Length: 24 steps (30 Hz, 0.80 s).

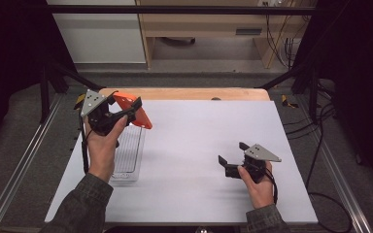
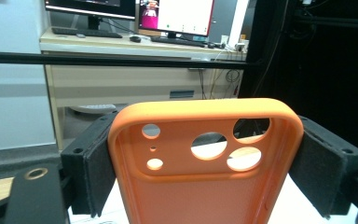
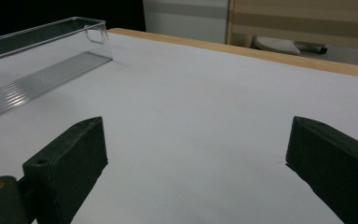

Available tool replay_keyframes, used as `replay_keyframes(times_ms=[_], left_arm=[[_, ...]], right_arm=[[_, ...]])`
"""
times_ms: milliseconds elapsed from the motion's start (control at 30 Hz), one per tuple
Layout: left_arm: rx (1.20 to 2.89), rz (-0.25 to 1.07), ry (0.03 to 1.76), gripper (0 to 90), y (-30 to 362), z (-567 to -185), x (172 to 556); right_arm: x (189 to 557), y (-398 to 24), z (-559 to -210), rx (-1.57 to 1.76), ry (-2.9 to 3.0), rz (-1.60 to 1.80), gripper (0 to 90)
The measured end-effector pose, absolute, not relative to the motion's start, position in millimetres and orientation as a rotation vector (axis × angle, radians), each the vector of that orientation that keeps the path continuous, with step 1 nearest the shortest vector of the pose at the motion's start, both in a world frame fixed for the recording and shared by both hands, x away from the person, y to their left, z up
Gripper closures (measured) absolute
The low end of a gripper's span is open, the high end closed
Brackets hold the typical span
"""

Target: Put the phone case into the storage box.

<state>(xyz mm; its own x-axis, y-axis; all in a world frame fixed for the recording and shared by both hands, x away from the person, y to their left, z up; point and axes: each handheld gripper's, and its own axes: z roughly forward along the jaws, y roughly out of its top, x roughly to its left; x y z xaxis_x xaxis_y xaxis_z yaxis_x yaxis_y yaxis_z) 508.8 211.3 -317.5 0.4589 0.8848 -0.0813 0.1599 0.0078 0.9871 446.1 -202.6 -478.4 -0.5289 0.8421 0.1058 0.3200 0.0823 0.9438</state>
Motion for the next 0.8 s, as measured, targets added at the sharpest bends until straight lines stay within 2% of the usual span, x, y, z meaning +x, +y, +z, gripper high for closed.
replay_keyframes(times_ms=[800], left_arm=[[1.510, 0.807, 0.995, 16.7, 219.9, -321.9, 534.3]], right_arm=[[428.4, -228.0, -488.4, 1.176, 1.918, 1.429, 4.0]])
